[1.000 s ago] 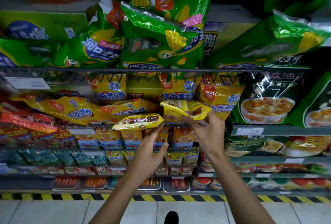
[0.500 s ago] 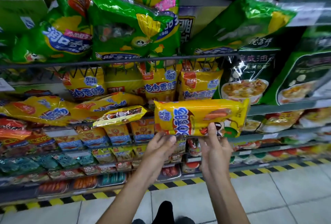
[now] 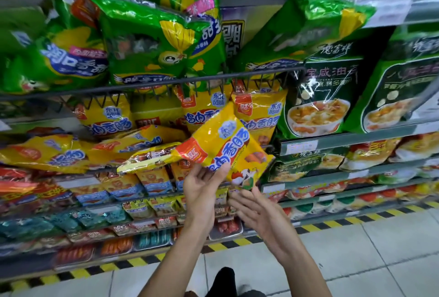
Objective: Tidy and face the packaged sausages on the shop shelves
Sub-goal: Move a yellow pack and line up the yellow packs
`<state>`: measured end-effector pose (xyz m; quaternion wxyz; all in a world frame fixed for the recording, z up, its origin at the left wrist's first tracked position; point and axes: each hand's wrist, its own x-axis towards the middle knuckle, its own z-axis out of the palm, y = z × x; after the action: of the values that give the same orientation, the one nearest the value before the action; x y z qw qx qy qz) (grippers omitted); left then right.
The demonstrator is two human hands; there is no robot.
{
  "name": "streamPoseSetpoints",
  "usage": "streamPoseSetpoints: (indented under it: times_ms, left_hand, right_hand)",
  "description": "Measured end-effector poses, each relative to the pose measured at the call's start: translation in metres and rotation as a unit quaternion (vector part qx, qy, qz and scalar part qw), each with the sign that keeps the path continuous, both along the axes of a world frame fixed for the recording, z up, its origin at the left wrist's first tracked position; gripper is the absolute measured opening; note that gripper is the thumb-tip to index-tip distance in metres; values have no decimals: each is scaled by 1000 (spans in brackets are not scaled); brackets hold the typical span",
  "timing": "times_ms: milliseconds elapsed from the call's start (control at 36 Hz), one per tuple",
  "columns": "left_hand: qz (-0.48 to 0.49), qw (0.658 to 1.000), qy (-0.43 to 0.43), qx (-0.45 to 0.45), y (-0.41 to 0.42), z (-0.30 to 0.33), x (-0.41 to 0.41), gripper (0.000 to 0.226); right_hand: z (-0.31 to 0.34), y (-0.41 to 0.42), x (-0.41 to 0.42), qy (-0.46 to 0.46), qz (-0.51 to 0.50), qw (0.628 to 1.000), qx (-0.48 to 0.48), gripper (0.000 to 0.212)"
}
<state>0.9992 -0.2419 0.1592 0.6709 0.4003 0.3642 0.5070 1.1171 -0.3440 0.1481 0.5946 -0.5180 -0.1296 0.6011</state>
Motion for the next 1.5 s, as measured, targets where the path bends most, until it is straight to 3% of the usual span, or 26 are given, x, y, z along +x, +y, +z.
streamPoseSetpoints:
  times_ms: [111,194,278,417,500,556,639,750,861,944,1028,1167,1278,1333,1389,1500]
  left_hand:
    - [0,993,84,88,4,12,-11,21]
    - [-12,978,156,136,11,20,-18,35]
    - [-25,966,188,174,16,24,-21,56]
    - [-19,966,192,174,25,17,-26,58]
    - [-28,964,192,183,34,21,-26,59]
    - [-29,961,197,194,39,29,-25,44]
    - [-49,953,203,218,47,43,-29,29]
    - [-41,947,199,247,64,55,-42,47]
    - [-23,943,197,267,75,60,-51,43]
    - [-11,932,230,279,80,57,-53,40]
    - [-15,922,256,291,81,52,-50,47]
    - [9,897,331,292,88,40,-43,49]
    - [4,871,396,292,94,32,-38,46]
    - [2,848,437,299,98,24,-37,41]
    - [-1,829,474,295,99,18,-36,42]
    - [3,833,471,290,101,11,-35,48]
  right_hand:
    - [4,-4,5,-148,-78,986,9,38]
    - [16,5,13,-273,-122,948,110,51]
    - [27,20,23,-335,-57,929,143,58]
    - [40,45,35,-454,80,877,134,27]
    - [51,56,36,-480,56,862,153,28]
    - [56,65,34,-504,31,850,148,18]
    - [63,77,30,-534,-22,834,135,48]
    - [71,95,26,-529,-39,837,138,51]
    - [61,115,31,-493,-34,858,143,41]
    - [56,124,34,-491,-43,855,159,34]
    - [56,133,34,-530,-41,831,165,40]
    - [47,141,40,-551,19,821,151,46]
    - [41,145,46,-563,96,807,152,24]
    - [40,146,40,-588,108,790,136,25]
    - [33,147,34,-604,100,779,133,31]
    - [21,149,26,-608,29,782,132,34]
